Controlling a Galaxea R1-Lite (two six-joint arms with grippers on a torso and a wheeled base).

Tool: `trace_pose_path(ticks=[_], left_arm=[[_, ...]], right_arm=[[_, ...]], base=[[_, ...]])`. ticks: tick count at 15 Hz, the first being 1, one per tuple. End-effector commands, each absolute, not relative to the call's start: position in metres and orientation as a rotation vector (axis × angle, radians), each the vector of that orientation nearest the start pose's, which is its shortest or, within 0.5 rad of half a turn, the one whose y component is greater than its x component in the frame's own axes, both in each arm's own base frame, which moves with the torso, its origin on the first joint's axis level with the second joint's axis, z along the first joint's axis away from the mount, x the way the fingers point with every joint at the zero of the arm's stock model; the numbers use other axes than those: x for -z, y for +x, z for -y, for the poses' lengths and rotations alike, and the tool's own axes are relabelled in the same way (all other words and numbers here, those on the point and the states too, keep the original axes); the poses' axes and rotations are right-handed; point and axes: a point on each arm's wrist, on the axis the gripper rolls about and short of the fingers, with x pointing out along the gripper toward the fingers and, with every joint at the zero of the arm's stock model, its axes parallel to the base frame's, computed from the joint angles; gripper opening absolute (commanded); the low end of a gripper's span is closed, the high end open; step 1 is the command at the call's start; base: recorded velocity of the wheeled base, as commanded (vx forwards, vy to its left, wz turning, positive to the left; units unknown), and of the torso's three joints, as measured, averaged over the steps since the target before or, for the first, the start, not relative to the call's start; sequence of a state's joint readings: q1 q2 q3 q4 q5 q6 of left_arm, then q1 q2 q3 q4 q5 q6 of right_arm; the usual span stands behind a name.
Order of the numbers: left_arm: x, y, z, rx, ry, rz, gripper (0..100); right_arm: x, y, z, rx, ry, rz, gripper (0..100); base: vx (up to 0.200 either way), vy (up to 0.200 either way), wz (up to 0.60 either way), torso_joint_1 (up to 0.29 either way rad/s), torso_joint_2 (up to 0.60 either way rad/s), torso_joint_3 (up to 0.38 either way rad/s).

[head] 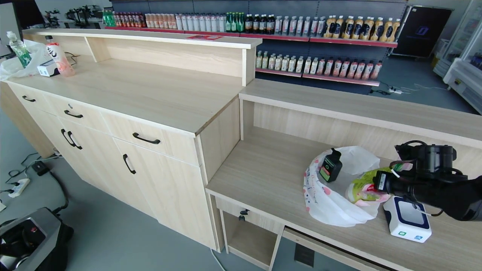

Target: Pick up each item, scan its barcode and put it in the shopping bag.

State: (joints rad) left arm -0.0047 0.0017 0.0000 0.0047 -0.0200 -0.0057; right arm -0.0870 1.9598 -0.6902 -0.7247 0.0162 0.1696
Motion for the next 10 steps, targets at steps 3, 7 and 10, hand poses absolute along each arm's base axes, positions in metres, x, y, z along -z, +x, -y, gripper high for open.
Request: trace_pose_path(ticks=[3, 7, 10], left_arm=[[-0.075, -0.023, 0.000, 0.025, -0.006, -0.006, 100], [-0.075, -0.023, 0.000, 0.025, -0.006, -0.006, 100], [-0.075, -0.023, 0.000, 0.025, -0.006, -0.006, 100]], right_arm=[[-0.064, 0.338, 0.014, 0.078, 0.178, -0.553, 0], [-0.054, 0.348, 0.015, 0.093, 0.168, -0.538, 0], [-0.044, 0.349, 0.016, 0.115, 0.164, -0.564, 0]], base=[[0.000, 0.000, 0.00, 0.000, 0.00, 0.000], [0.000, 0.000, 0.00, 0.000, 0.00, 0.000], [0.000, 0.000, 0.00, 0.000, 0.00, 0.000]])
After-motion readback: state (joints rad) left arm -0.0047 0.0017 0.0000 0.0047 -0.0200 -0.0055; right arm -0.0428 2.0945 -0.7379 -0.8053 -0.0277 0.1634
